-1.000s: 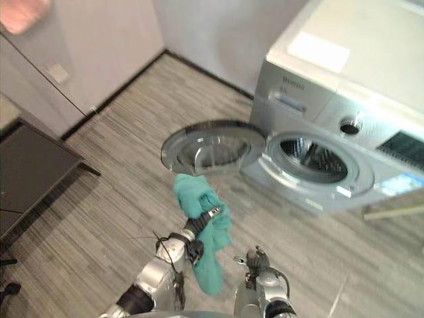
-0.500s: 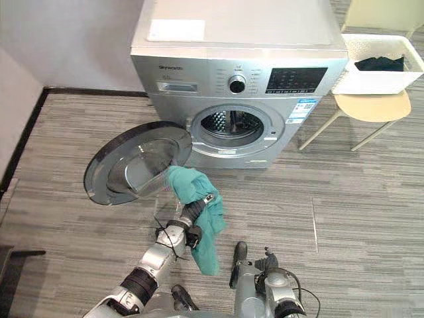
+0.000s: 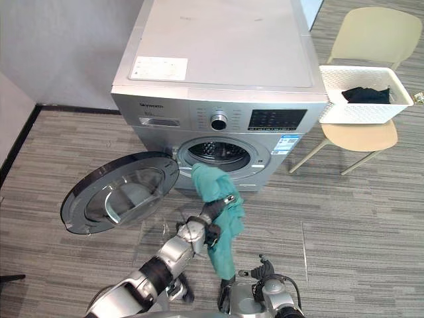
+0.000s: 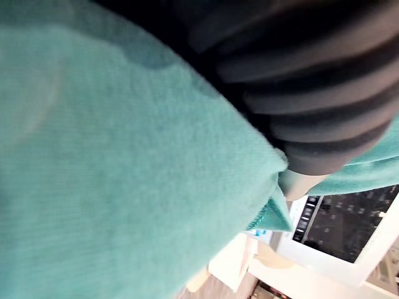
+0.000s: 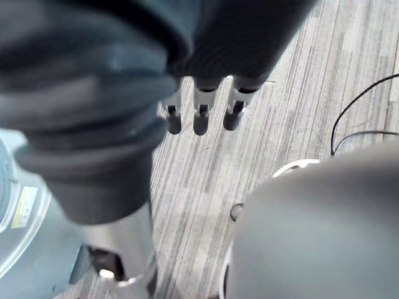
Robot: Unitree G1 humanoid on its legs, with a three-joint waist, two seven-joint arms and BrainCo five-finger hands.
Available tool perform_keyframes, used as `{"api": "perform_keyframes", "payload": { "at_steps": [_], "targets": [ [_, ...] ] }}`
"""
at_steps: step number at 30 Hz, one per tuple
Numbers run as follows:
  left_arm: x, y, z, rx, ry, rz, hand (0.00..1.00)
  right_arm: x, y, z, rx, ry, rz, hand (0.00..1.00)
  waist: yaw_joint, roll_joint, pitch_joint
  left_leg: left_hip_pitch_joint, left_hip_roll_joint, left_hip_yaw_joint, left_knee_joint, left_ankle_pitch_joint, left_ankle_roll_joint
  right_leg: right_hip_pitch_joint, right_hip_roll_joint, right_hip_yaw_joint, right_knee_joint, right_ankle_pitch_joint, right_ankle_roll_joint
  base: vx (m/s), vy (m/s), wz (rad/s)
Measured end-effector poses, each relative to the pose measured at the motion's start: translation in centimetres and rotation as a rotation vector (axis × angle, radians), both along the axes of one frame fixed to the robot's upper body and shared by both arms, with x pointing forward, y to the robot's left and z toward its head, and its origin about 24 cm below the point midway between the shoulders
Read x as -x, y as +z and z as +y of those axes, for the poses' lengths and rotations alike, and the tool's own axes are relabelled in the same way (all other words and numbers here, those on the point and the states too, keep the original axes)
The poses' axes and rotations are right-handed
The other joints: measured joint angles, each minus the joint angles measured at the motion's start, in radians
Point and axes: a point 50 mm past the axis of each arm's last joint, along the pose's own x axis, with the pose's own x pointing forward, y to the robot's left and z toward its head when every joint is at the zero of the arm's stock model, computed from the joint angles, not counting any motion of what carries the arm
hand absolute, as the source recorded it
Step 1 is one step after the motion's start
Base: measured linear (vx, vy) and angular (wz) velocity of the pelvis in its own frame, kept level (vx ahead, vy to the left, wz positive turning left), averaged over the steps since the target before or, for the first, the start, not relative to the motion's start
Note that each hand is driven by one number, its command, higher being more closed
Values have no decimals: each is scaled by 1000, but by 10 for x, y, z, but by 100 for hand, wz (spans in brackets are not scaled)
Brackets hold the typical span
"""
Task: Pick up the laundry basket with both hands and put the clothes into the washing machine.
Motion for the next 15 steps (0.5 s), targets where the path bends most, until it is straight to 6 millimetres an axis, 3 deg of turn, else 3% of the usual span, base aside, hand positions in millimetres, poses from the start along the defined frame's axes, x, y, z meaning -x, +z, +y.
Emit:
{"api": "perform_keyframes", "payload": {
  "at_steps": [1, 3, 4, 9, 10, 11, 13, 15],
  "targets": [
    [-1, 2, -1, -9, -10, -15, 100, -1, 0, 5, -11, 2, -4, 0, -1, -15, 6, 26, -16, 0, -40, -22, 61, 9, -1, 3, -5, -8, 14, 171, 121, 0],
    [-1, 7, -10, -29, -55, -48, 100, -7, 2, 18, -35, 25, -23, 0, 3, -66, 27, 23, -58, 3, -73, -9, 66, -20, -38, -6, 27, -28, 41, 150, 97, 24],
    [2, 5, -11, -45, -73, -51, 100, -12, 4, 23, -36, 53, -33, 0, 5, -73, 38, 21, -62, 10, -60, -20, 81, -37, -55, -6, 68, -43, 54, 102, 58, 13],
    [12, -3, -17, -87, -125, -42, 100, -25, 10, 40, -49, 125, -67, 0, 2, -56, 56, 62, -108, 4, -109, -30, 97, -99, -125, -8, 261, -54, 67, 63, 56, 7],
    [14, -4, -19, -97, -143, -47, 100, -27, 11, 42, -53, 129, -73, 0, 3, -51, 61, 67, -118, -13, -136, -29, 103, -161, -142, 10, 357, -81, 16, 19, -15, 29],
    [13, -4, -20, -107, -149, -47, 100, -36, 15, 44, -52, 138, -96, 0, 5, -46, 79, 66, -123, -37, -145, -30, 103, -192, -149, 44, 366, -113, -10, 2, -67, 29],
    [12, -5, -19, -120, -155, -46, 100, -47, 21, 45, -48, 144, -120, 0, 5, -43, 98, 48, -128, -53, -142, -31, 93, -238, -180, 88, 321, -112, 9, -16, -85, 40],
    [8, -4, -20, -131, -163, -53, 100, -55, 25, 47, -42, 140, -143, 0, 5, -44, 120, 6, -134, -85, -110, -23, 82, -250, -206, 97, 210, -44, 50, -14, -148, 66]
  ]
}}
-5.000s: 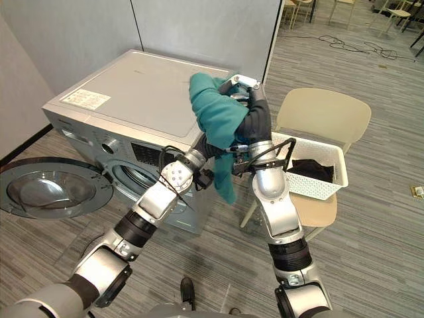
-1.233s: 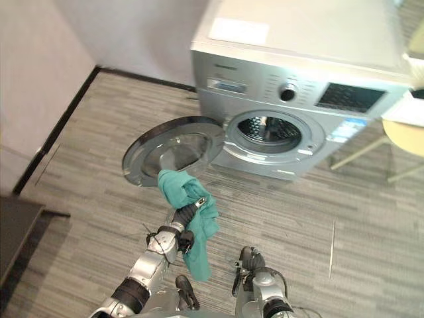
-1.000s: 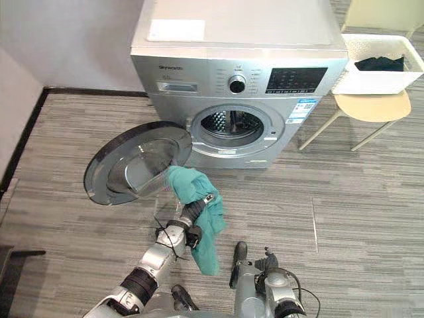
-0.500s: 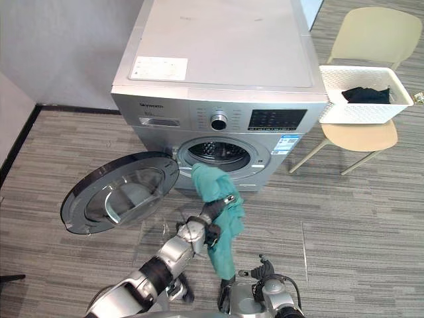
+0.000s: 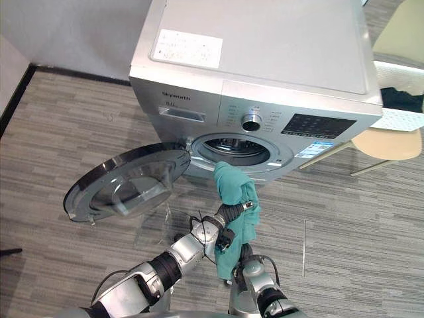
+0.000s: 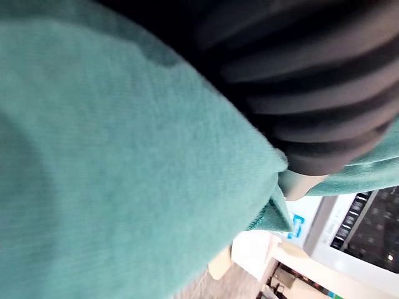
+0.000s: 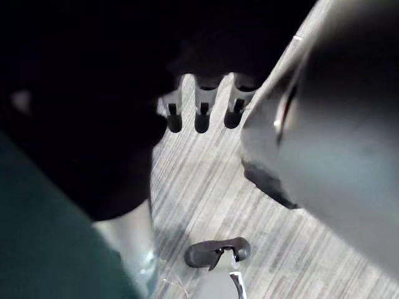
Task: Pick up the laundry basket with both hands and put the clothes into the washing machine.
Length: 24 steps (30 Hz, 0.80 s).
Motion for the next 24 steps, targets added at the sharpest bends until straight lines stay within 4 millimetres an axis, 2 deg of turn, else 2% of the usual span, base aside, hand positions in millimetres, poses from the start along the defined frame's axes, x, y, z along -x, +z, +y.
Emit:
{"api": "perform_keyframes", "payload": {
  "at_steps": [1, 2, 4, 7, 10, 11, 13, 14, 16, 17, 19, 21, 22, 24],
  "targets": [
    [-4, 4, 0, 2, 3, -15, 100, -4, 2, 3, -3, 0, -8, 0, 3, -5, 21, -39, 0, -28, 47, 0, 1, -1, -18, -8, -42, 80, 89, -14, -204, 61],
    [-10, 11, 0, 12, 14, -35, 100, -14, 6, 3, 3, 1, -19, 0, 11, 19, 43, -75, 27, -53, 70, 9, -11, -12, 2, -31, -47, 87, 81, -14, -174, 45],
    [-16, 16, 2, 24, 48, -45, 100, -21, 10, 5, -4, -20, -31, 0, 21, 26, 54, -110, 45, -62, 76, 24, -29, -54, 16, -34, -18, 79, 66, -7, -165, 5],
    [-21, 26, -3, 68, 74, -53, 100, -29, 16, 4, -44, -91, -60, 0, 19, 44, 85, -161, 77, -87, 144, 25, -30, -102, 19, -56, 78, 41, 41, -9, -160, 13],
    [-32, 40, 4, 153, 153, -71, 100, -43, 32, 12, -165, -198, -157, 0, 8, 50, 99, -289, 137, -123, 293, -8, -59, -219, 21, -65, 241, -32, 13, -71, -130, 8],
    [-34, 43, 6, 169, 175, -77, 100, -45, 35, 14, -193, -216, -176, 0, 5, 52, 103, -314, 151, -128, 326, -28, -59, -244, 22, -65, 276, -50, 8, -158, -128, -2],
    [-43, 57, 12, 234, 231, -101, 100, -55, 50, 21, -265, -256, -255, 0, -4, 50, 126, -422, 190, -153, 458, -86, -56, -358, 11, -50, 438, -131, -5, -196, -103, -6],
    [-44, 61, 13, 249, 243, -110, 100, -59, 55, 22, -289, -266, -281, 0, -4, 48, 132, -451, 201, -155, 491, -96, -56, -390, 10, -44, 477, -145, -10, -185, -101, -10],
    [-52, 72, 22, 298, 297, -126, 100, -64, 73, 34, -392, -303, -354, 0, -8, 28, 144, -535, 235, -161, 581, -119, -57, -489, 9, -23, 581, -186, -19, -157, -97, -22],
    [-57, 82, 25, 320, 306, -148, 100, -66, 79, 35, -430, -304, -384, 0, -7, 28, 145, -579, 250, -164, 614, -124, -54, -538, 12, -15, 615, -192, -24, -158, -100, -27],
    [-72, 125, 32, 399, 341, -268, 100, -75, 107, 38, -502, -291, -526, 0, -9, 27, 158, -684, 279, -165, 704, -142, -47, -664, 11, 13, 716, -207, -39, -168, -96, -26],
    [-81, 154, 35, 447, 359, -346, 100, -78, 122, 36, -527, -291, -606, 0, -14, 29, 170, -740, 297, -174, 757, -152, -37, -722, 11, 22, 769, -217, -46, -119, -56, -17],
    [-84, 176, 37, 487, 371, -404, 100, -79, 132, 34, -541, -290, -661, 0, -18, 28, 172, -781, 308, -179, 791, -158, -31, -764, 12, 29, 802, -221, -49, -98, -42, -13],
    [-83, 207, 40, 562, 378, -490, 100, -79, 145, 32, -572, -305, -737, 0, -26, 28, 176, -831, 320, -184, 832, -169, -23, -818, 12, 40, 843, -227, -50, -51, -23, -10]
  ]
}}
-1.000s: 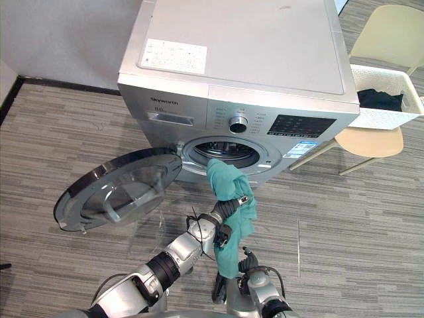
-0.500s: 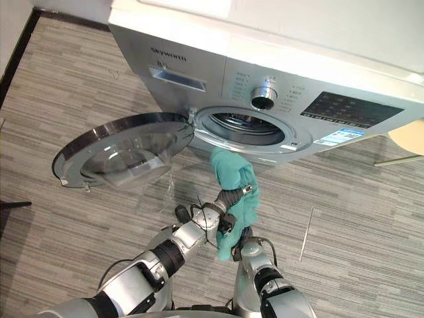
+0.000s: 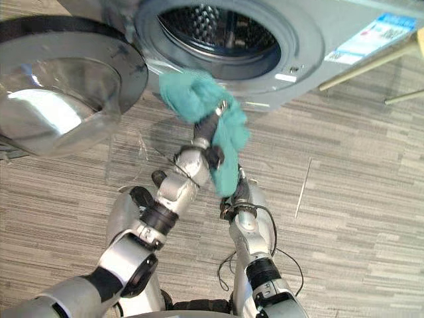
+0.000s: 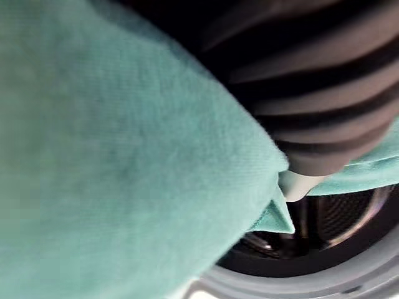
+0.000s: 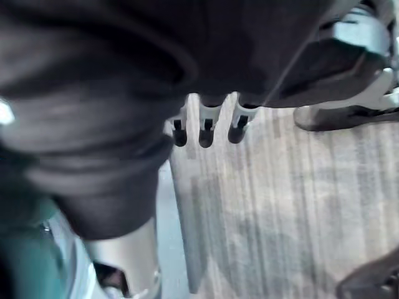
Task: Pick up the laundry basket with both hands and put the clothes into the washing machine.
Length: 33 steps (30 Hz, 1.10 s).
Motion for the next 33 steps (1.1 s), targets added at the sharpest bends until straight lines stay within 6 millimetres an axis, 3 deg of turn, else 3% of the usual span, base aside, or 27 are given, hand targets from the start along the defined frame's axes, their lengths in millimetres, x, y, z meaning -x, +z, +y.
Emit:
{"api": "perform_keyframes", "payload": {
  "at_steps": [4, 6, 10, 16, 22, 27, 30, 33],
  "targets": [
    [13, 61, 6, 105, 1, -221, 100, 8, 23, 0, -58, -21, -129, 0, -14, 0, 1, -112, 18, -4, 68, -18, 9, -122, 0, 24, 67, -6, 3, -6, -15, -8],
    [20, 81, 3, 127, -11, -288, 100, 10, 27, -1, -64, -23, -153, 0, -17, 0, 3, -151, 18, -7, 83, -20, 12, -162, -2, 29, 85, -6, 2, 32, -20, 4],
    [30, 99, 0, 158, -27, -355, 100, 11, 40, 3, -73, 8, -211, 0, -37, -1, 8, -181, 17, 3, 90, -22, 15, -204, -3, 42, 93, -5, 0, 41, -27, 1],
    [51, 115, -20, 209, -119, -420, 100, 14, 56, 7, -132, 40, -286, 0, -62, -12, 15, -206, 56, 4, 122, -37, 19, -246, 40, 63, 102, -2, -2, 39, -44, -20],
    [57, 110, -23, 262, -147, -400, 100, 17, 74, 5, -242, 24, -370, 0, -77, -20, 19, -225, 115, 17, 136, -57, 1, -302, 125, 104, 69, 31, 16, 21, -39, -49],
    [45, 100, -14, 300, -106, -333, 100, 17, 85, 16, -261, 41, -407, 0, -95, -34, 26, -249, 181, 13, 175, -91, -13, -349, 202, 131, 51, 62, 17, 30, -28, -57],
    [24, 97, 11, 379, 22, -252, 100, 20, 92, 23, -309, 75, -430, 0, -110, -41, 28, -274, 218, 8, 201, -109, -18, -377, 236, 139, 50, 74, 18, 50, -21, -41],
    [9, 111, 34, 503, 103, -202, 100, 24, 101, 25, -360, 90, -470, 0, -115, -45, 28, -315, 246, 8, 222, -120, -13, -419, 254, 140, 51, 82, 21, 49, 3, -27]
  ]
}}
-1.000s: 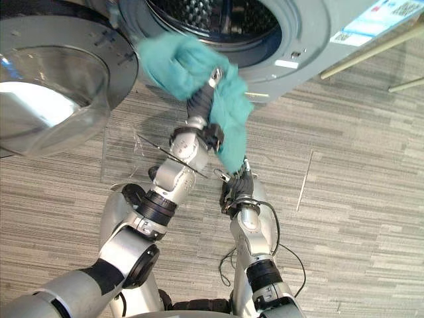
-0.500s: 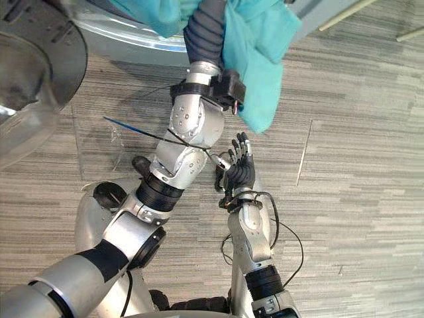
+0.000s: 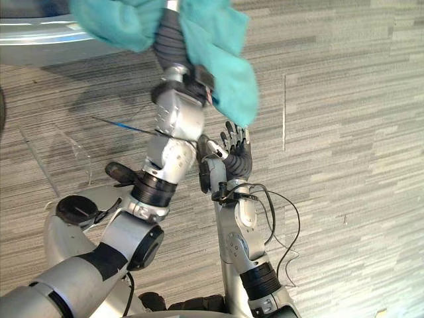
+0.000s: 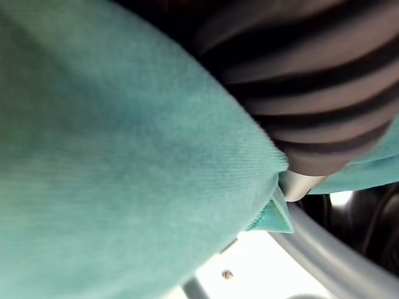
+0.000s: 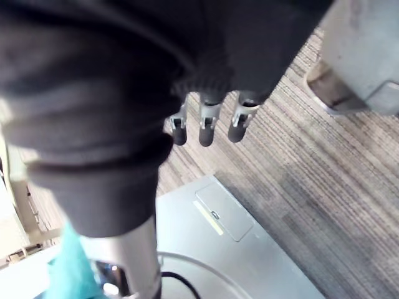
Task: Pick up the laundry basket with both hands and put the clothes into the washing machine.
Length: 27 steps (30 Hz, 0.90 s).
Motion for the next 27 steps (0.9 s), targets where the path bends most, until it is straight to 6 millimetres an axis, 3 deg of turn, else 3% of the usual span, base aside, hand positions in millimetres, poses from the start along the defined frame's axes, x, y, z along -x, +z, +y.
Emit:
{"api": "perform_keyframes", "payload": {
  "at_steps": [3, 9, 20, 27],
  "targets": [
    [-5, 17, 12, 13, 29, -24, 100, 4, 5, 3, -12, 25, -37, 0, -2, -22, 0, -31, 18, -2, 14, -4, 1, -30, 10, -2, 5, 3, 0, 63, 9, -13],
    [-8, 33, 33, -24, 113, -80, 100, 12, 6, -3, -57, 35, -63, 0, -2, -26, 0, -68, 22, -11, 12, -5, 1, -52, 9, -13, -8, 6, 1, 80, 28, -3],
    [-2, 48, 31, -80, 206, -86, 100, 15, 3, -22, -95, -23, -71, 0, 4, -26, 0, -76, 22, 14, -11, -4, 2, -64, -28, -37, -48, 35, -7, 59, 41, -3],
    [-4, 59, 31, -405, 413, -120, 100, 19, 0, -41, -117, -62, -80, 0, 34, -25, 0, -81, 20, 27, -16, -1, 5, -76, -54, -50, -51, 47, -20, 17, 17, 1]
  ]
}}
